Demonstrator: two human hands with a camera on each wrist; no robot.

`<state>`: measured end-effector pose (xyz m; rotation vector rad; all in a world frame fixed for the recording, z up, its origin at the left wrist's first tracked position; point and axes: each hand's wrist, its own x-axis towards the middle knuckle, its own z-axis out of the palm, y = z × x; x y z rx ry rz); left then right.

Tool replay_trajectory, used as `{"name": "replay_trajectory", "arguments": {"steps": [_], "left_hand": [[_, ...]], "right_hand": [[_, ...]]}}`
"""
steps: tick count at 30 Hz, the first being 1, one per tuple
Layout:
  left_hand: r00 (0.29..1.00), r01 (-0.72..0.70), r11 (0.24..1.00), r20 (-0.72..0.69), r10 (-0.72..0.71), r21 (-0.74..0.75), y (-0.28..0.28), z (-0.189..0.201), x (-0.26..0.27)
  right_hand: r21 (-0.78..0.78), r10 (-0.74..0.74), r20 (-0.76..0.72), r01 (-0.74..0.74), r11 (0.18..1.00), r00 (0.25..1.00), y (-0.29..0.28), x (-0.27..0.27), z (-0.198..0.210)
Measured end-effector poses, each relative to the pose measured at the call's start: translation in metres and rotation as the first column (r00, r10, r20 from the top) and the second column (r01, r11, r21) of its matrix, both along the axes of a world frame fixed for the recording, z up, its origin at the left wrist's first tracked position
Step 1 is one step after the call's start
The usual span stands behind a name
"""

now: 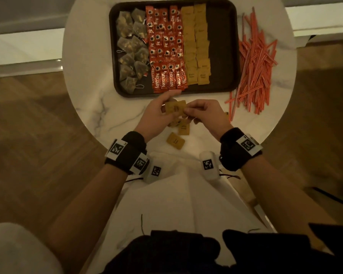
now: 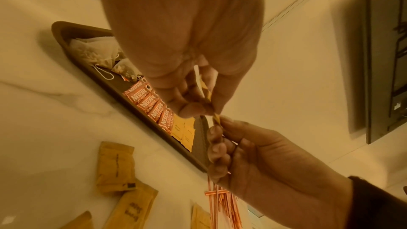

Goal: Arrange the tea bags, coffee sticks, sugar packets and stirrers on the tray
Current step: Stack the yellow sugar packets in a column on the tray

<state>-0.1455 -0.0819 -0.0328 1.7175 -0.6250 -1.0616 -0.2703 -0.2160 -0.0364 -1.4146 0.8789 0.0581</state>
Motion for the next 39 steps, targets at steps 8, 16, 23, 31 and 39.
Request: {"name": "replay_trajectory", "arguments": {"steps": [8,16,23,31,39], "left_hand": [[0.987,-0.163,0.987,0.005,0.163,-0.001,0.009,-0.006,0.005],[0.992,-0.033,0.999,0.118,0.035,-0.016,0.010,0.003,0.000],[0.990,0.017,1.000,0.139,-0.019,0.014,0.004,0.001,0.000],[0.979,0.052,0.998,0.195,-0.058,0.036,-0.008,0.001,0.004],[0.973,0.030,0.999,0.228,-0.036,0.028,-0.026,-0.009,0.013]], "right_hand": [[-0.019,0.105,-0.001,-0.105,0.994,0.994,0.010,-0.012,0.000],[-0.242,0.057,0.128,-0.025,0.970,0.990,0.013,-0.014,0.003],[-0.276,0.048,0.142,-0.007,0.961,0.989,0.012,-0.015,0.003],[-0.347,-0.006,0.121,0.047,0.937,0.993,0.004,-0.018,-0.005],[-0.358,-0.005,0.039,0.019,0.933,0.999,-0.014,-0.010,-0.017]]}}
